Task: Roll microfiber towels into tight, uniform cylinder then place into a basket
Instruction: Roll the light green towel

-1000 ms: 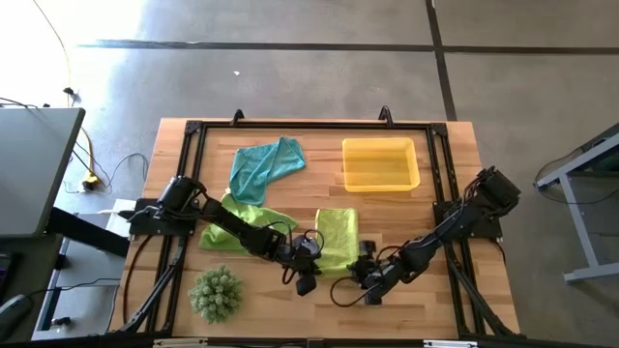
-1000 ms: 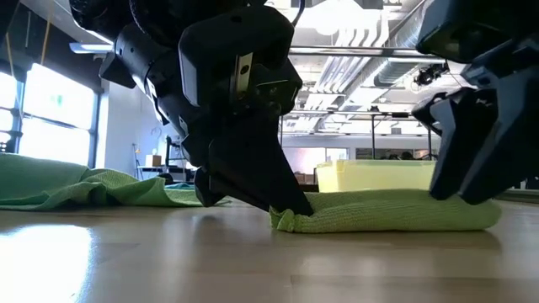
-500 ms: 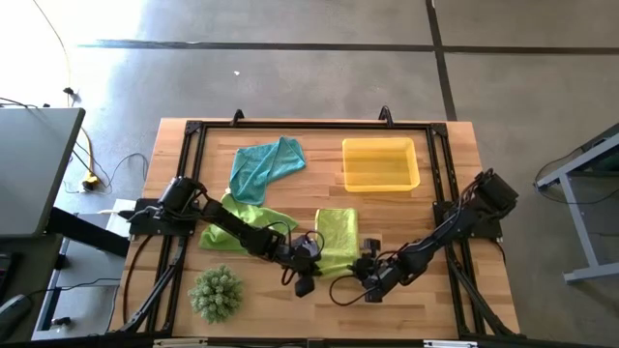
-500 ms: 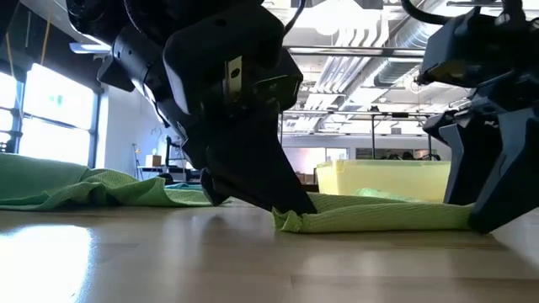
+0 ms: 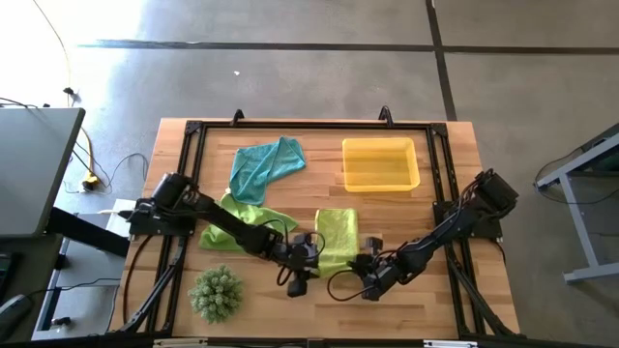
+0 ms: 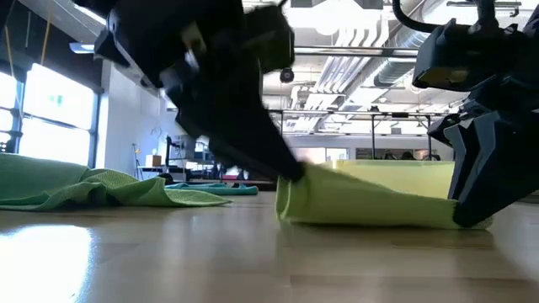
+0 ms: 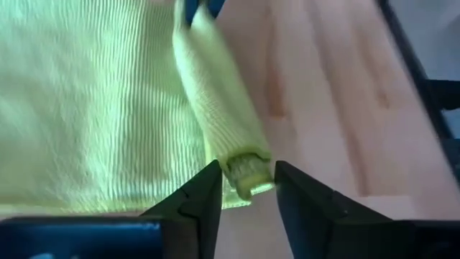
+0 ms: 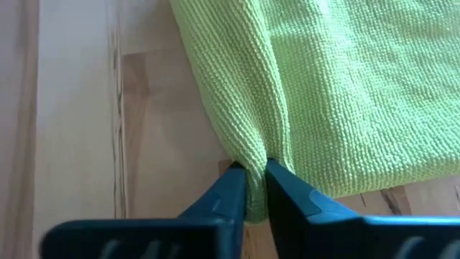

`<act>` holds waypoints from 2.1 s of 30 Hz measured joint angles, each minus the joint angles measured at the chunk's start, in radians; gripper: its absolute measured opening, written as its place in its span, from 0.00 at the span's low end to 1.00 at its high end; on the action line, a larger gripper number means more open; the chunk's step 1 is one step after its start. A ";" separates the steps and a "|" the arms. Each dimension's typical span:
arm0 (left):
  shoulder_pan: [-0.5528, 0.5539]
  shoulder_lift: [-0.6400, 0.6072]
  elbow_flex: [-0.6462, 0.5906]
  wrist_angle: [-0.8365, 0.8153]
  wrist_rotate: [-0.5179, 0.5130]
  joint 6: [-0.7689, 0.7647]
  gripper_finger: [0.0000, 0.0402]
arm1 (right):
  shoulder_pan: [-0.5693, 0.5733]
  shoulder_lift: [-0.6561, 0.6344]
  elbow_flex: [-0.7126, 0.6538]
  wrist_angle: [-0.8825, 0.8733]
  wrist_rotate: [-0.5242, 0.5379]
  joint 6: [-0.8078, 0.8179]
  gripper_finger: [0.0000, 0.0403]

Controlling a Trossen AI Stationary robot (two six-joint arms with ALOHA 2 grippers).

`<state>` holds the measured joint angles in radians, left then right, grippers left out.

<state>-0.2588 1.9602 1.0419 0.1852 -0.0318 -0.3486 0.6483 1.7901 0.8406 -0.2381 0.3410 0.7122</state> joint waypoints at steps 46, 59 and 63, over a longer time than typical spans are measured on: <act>-0.072 0.060 0.003 0.167 -0.228 0.429 0.44 | -0.119 -0.081 -0.006 0.032 -0.296 0.215 0.00; -0.035 0.114 0.004 0.161 -0.245 0.326 0.44 | -0.119 -0.081 -0.006 0.060 -0.289 0.211 0.00; -0.016 0.127 0.006 0.130 -0.259 0.203 0.41 | -0.119 -0.081 -0.006 0.096 -0.290 0.204 0.00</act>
<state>-0.2748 2.0868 1.0476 0.3153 -0.2908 -0.1452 0.5297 1.7092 0.8345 -0.1420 0.0509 0.9165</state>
